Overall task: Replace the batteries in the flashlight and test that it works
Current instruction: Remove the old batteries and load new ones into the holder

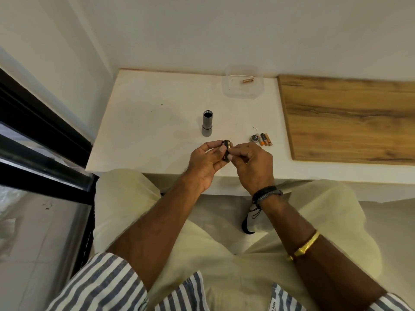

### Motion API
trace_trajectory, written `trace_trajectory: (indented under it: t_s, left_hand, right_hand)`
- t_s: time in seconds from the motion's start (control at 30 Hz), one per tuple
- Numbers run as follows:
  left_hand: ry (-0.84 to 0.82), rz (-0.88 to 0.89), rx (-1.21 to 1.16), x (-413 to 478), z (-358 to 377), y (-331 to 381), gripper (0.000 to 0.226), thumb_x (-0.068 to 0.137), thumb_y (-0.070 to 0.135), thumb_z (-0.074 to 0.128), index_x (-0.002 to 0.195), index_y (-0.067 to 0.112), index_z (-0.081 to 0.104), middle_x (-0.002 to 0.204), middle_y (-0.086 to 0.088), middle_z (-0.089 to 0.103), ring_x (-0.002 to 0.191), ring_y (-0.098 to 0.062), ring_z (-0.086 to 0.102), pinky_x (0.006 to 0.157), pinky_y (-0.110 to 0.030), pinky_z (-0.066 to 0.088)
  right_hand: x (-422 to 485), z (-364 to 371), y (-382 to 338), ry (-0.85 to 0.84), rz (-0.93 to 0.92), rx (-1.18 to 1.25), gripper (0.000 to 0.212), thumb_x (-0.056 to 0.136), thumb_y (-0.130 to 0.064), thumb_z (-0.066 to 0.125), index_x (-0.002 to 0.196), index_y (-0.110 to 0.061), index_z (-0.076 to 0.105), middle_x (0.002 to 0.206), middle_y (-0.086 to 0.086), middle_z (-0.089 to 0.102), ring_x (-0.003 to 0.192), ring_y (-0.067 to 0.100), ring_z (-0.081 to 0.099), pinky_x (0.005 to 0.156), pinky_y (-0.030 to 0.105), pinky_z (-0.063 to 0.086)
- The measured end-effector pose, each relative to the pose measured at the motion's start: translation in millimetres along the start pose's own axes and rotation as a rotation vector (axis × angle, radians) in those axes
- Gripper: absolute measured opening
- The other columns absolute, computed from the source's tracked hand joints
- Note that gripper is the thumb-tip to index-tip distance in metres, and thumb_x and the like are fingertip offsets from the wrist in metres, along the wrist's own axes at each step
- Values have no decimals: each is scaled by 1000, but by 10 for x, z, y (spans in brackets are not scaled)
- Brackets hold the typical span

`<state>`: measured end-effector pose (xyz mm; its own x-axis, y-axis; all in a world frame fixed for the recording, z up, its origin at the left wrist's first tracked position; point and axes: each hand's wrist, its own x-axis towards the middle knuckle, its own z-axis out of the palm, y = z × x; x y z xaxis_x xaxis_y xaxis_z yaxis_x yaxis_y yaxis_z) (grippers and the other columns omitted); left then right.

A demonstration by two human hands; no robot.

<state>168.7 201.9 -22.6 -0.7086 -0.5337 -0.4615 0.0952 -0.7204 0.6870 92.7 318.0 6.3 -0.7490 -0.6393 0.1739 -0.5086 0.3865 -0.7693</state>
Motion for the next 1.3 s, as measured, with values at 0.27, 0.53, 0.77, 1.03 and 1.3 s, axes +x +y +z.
trace_trajectory:
  t_s: [0.27, 0.53, 0.77, 1.03, 1.3]
  left_hand:
    - [-28, -115, -106, 99, 38, 5, 24, 96, 1, 58, 119, -5, 59, 115, -25, 70, 106, -33, 70, 86, -37, 59]
    - [30, -108, -133, 280, -3, 21, 25, 97, 2, 57, 121, -3, 58, 118, -20, 70, 110, -31, 69, 91, -40, 58]
    - [81, -139, -218, 393, 21, 44, 29, 93, 1, 61, 122, -6, 60, 107, -20, 70, 100, -30, 71, 86, -40, 60]
    - [53, -143, -147, 473, -13, 72, 31, 94, 6, 59, 123, -1, 61, 103, -13, 75, 97, -23, 72, 89, -35, 59]
    - [31, -153, -166, 505, -41, 52, 29, 98, 5, 53, 125, -1, 61, 113, -16, 72, 104, -27, 70, 90, -37, 58]
  right_hand:
    - [288, -92, 152, 78, 250, 227, 11, 89, -13, 76, 98, -17, 81, 87, 0, 77, 83, 18, 74, 86, 36, 62]
    - [1116, -69, 312, 172, 382, 489, 12, 84, -10, 77, 87, -21, 82, 80, 0, 79, 73, 15, 76, 80, 42, 65]
    - [1939, -13, 413, 143, 335, 282, 12, 88, -9, 74, 96, -12, 81, 90, 3, 78, 74, 16, 74, 77, 35, 65]
    - [2868, 81, 528, 45, 160, -305, 27, 89, -2, 65, 103, -17, 81, 112, 5, 76, 107, 22, 70, 94, 19, 50]
    - [3151, 313, 584, -228, 99, -725, 36, 92, -1, 50, 117, -12, 73, 119, 19, 69, 108, 41, 67, 95, 46, 57]
